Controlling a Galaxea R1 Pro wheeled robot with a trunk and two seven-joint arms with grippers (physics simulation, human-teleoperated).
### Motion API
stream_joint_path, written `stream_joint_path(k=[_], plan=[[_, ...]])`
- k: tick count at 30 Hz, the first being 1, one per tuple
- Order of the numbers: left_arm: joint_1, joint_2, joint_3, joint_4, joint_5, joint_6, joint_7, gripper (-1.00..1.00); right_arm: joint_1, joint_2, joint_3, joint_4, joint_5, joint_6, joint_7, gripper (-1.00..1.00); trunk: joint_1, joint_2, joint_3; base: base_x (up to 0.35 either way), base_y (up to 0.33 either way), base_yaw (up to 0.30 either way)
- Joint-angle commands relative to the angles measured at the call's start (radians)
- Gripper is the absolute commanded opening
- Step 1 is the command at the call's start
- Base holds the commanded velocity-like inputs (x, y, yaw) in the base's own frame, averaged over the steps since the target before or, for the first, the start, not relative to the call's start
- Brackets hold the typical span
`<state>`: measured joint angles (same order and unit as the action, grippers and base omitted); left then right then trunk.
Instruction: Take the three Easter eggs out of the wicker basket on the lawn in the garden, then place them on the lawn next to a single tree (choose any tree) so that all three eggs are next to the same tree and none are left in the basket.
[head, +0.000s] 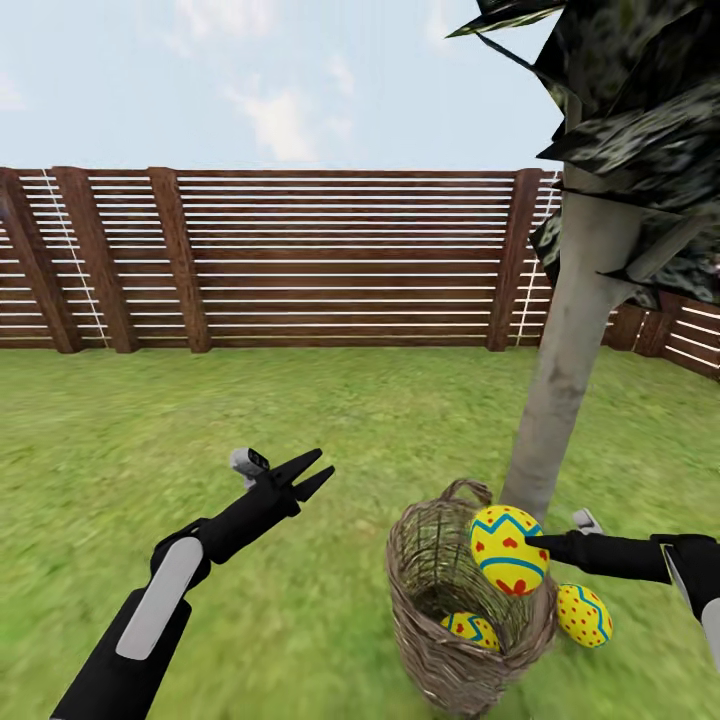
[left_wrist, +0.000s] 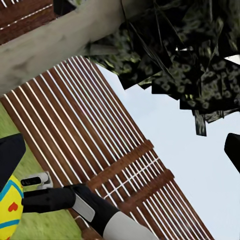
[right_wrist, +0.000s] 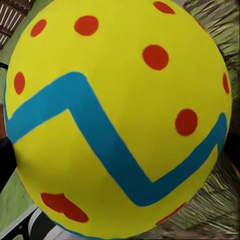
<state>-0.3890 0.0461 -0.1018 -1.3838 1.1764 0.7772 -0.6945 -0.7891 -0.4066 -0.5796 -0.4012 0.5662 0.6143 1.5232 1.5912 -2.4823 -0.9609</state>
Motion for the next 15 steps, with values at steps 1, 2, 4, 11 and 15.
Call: stream_joint_path(k=[1, 2, 4, 11, 15], plan=[[-0.001, 0.0, -0.001, 0.0, 0.006, 0.005, 0.001, 1.0, -0.001, 0.001, -0.008, -0.001, 0.011, 0.01, 0.0, -1.0, -0.001, 0.0, -0.001, -0.238, -0.202, 0.0], [-0.001, 0.0, -0.004, 0.001, 0.006, 0.005, 0.001, 1.0, -0.001, 0.0, -0.008, -0.001, 0.011, 0.01, 0.003, -1.0, -0.001, 0.0, -0.001, -0.242, -0.199, 0.0], [-0.001, 0.0, -0.019, 0.003, 0.005, 0.004, 0.003, 1.0, -0.001, -0.002, -0.008, -0.003, 0.007, 0.01, 0.008, -1.0, -0.001, 0.0, -0.001, -0.233, -0.221, 0.0], [-0.001, -0.043, -0.022, 0.012, -0.007, 0.004, 0.009, 1.0, -0.001, -0.01, -0.009, 0.002, -0.132, 0.012, 0.009, -1.0, -0.001, 0.0, 0.001, -0.056, -0.314, -0.056], [-0.001, -0.047, -0.024, 0.012, -0.007, -0.001, 0.01, 1.0, -0.001, -0.011, -0.009, 0.002, -0.133, 0.012, 0.009, -1.0, -0.001, 0.0, 0.002, 0.0, -0.335, -0.054]])
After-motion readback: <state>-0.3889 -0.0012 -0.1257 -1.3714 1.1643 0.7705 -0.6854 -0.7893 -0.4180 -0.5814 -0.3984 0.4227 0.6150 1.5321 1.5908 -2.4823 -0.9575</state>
